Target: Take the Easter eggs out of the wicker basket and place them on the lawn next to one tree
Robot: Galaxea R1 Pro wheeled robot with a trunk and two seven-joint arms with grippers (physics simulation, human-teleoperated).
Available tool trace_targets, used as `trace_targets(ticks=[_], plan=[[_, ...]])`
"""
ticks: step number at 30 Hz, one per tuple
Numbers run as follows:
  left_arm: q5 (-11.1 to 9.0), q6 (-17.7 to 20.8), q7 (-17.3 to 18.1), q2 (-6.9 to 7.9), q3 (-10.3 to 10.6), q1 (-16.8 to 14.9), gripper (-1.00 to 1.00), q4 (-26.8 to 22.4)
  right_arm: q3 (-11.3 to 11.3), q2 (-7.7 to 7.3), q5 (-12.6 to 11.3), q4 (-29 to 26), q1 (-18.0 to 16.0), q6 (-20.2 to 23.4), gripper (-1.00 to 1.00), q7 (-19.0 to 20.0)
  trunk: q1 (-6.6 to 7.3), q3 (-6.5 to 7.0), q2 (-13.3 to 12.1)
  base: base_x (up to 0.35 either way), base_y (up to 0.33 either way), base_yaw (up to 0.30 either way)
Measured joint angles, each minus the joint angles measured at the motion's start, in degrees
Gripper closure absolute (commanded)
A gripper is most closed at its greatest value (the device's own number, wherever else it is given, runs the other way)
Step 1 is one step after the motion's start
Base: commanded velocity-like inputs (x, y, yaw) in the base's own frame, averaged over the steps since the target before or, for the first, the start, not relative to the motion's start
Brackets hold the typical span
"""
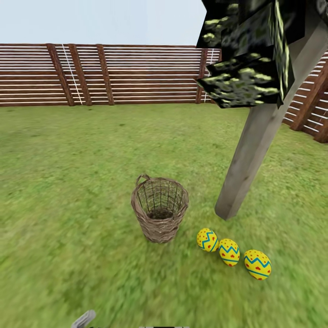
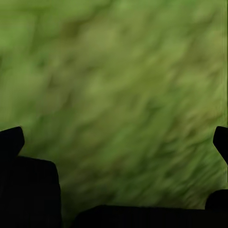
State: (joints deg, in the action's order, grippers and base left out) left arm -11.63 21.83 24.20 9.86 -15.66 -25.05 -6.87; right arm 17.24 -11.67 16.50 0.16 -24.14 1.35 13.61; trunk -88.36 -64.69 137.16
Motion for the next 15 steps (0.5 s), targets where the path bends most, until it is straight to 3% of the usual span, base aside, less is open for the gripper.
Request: trace_targets(ticks=[15], plan=[[0.0,0.0,-1.1,-0.02,0.0,0.1,-1.00,2.0,0.0,0.10,0.0,1.4,2.4,0.0,-1.00,0.0,3.30,2.69,-6.0,0.000,0.000,0.000]])
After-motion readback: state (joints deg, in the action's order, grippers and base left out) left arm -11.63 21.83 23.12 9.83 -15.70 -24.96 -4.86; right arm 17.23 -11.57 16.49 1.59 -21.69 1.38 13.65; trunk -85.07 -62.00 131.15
